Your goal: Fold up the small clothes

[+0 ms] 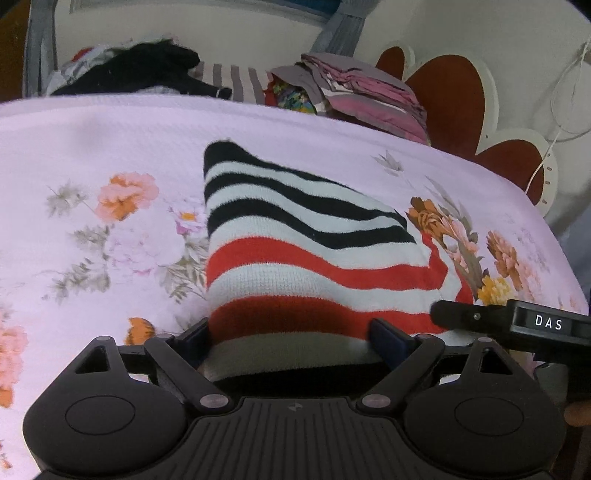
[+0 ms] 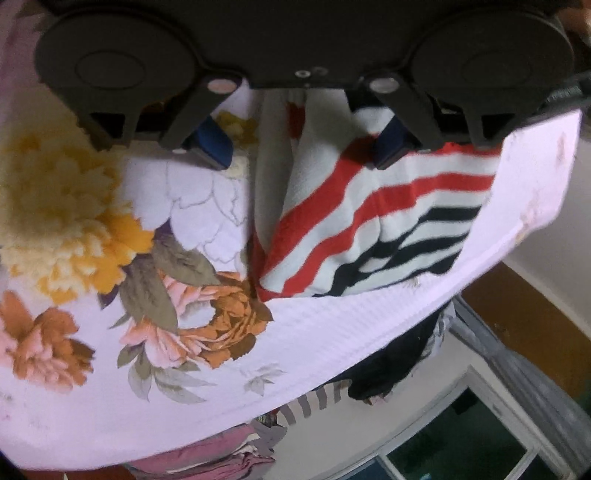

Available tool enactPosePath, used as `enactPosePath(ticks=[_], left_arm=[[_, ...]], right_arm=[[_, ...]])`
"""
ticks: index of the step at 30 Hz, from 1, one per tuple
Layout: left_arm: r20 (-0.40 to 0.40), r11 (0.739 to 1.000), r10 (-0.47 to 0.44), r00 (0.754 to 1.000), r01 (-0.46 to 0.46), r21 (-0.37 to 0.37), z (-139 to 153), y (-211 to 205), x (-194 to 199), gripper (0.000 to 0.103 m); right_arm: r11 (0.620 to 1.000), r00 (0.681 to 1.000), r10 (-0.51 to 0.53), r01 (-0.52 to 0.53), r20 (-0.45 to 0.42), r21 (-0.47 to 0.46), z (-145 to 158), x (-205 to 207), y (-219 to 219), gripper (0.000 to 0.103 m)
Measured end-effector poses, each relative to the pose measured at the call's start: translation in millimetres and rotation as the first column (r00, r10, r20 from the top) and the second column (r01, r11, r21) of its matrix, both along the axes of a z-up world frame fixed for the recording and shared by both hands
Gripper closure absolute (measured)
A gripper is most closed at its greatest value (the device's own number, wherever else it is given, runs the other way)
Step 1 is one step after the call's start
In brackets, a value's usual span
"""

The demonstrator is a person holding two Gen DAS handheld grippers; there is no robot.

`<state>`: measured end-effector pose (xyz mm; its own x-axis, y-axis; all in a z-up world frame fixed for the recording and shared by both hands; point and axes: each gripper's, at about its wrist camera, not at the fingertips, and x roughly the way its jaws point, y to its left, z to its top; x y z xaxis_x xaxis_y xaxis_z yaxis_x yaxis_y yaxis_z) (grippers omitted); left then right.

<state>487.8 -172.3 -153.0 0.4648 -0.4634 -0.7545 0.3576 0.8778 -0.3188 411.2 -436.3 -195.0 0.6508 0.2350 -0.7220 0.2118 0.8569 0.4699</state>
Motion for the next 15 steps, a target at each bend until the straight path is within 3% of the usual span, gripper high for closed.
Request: enactPosePath(ticks=[2,4,8,11,15], left_arm=[[-0.022,1.000,0.001,1.000,-0.001,-0.026,-5,1,3,0.015],[-0.038,0.998,0.006,0.999,-0.008,-0.057,-9,4,5,0.018],[-0.025,0.997,0.020,0.999,-0.022,-0.076,-5,9,3,0.039],[-0.018,0.995,0.027,0.999,-0.029,-0.100,2,15,2,0.051],[-0.001,0.991,0.024,1.000,-0.024,-0.130,16,27,-1,0.055]], right_arm=[[0.999,0.999,0.044,-0.044,-0.002,0.014,-1,4,7,0.031],[0.999,0.999,0.054,-0.054,-0.002,-0.003,0,6,12,0.035],[0.996,0.998,0.060,-0.061,0.008,0.068,-1,8,9,0.062],[0.997,0.998,0.058,-0.060,0.036,0.049,7,3,16,0.065],[0.997,0.995,0.057,-0.061,0.078,0.043,27,-2,25,0.066]])
